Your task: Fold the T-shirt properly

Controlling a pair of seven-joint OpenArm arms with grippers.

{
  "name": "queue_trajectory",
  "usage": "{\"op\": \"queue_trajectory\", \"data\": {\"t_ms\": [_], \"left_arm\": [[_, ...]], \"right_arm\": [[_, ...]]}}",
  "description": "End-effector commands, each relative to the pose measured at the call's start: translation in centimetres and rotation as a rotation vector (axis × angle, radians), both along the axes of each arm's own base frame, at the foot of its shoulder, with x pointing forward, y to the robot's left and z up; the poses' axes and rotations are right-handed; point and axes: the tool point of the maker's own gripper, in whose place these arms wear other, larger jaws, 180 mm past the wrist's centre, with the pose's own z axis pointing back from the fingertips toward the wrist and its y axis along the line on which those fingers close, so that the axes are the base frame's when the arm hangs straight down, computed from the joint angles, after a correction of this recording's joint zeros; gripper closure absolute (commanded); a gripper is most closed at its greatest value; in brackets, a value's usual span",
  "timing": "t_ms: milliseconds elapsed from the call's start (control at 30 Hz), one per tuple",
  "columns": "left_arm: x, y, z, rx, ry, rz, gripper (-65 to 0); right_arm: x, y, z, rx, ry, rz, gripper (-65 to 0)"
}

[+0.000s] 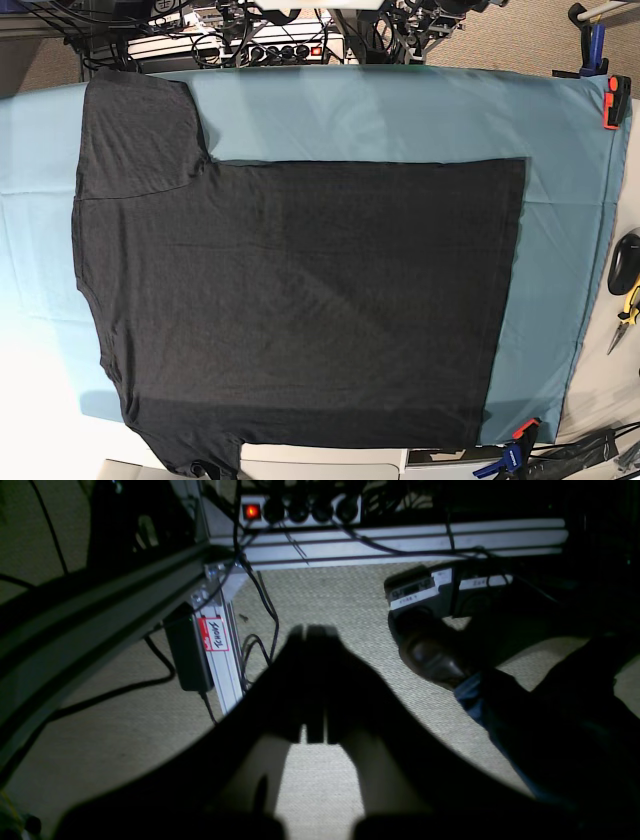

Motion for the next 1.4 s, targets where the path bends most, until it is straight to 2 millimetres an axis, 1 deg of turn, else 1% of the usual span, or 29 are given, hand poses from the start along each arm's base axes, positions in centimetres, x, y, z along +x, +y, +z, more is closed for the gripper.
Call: {"op": "queue_trajectory", "data": {"t_ms": [0,267,567,700,833,900,1000,1133,1300,1367], "left_arm": [[0.3,-0.8,0.1,-0.018,-0.009,0.007,-1.6],[0.3,-0.8,0.1,-0.018,-0.009,0.007,-1.6],[0.5,-0.8,0.1,-0.02,-0.014,0.008,-1.6],[0.1,-1.0,0.2,-0.023,-0.003,0.006,-1.6],[-0.6,-1.5,0.4,-0.036,0.016,0.004,-1.6],[-1.3,-1.5,0.6,-0.039,0.025,0.0,-1.6],[-2.5,-0.6,0.9,-0.026,0.013,-0.046,-1.6],[-4.5,1.5,1.6,0.0,0.007,-0.092,-1.6],[-7.0,4.1,3.3,0.02,-0.018,-0.117,-1.6],[-7.3,4.9,4.2,0.023,-0.046,-0.129,-1.6]], "right_arm": [[0.4,-0.6,0.1,-0.013,-0.016,-0.005,0.0],[0.6,-0.6,0.2,-0.013,-0.032,-0.003,0.0],[-0.2,-0.6,0.1,-0.012,-0.017,-0.004,0.0],[-1.4,-0.8,0.1,-0.016,-0.001,-0.003,0.0],[-2.5,-1.8,0.4,-0.036,-0.006,0.004,0.0],[-3.2,-2.5,0.6,-0.052,-0.01,0.011,0.0],[-3.9,-3.8,1.2,-0.077,-0.025,0.023,0.0],[-5.1,-5.7,2.1,-0.114,-0.041,0.032,0.0],[-6.7,-7.8,3.8,-0.147,-0.077,-0.011,0.0],[-6.9,-8.3,4.5,-0.159,-0.095,0.002,0.0]]}}
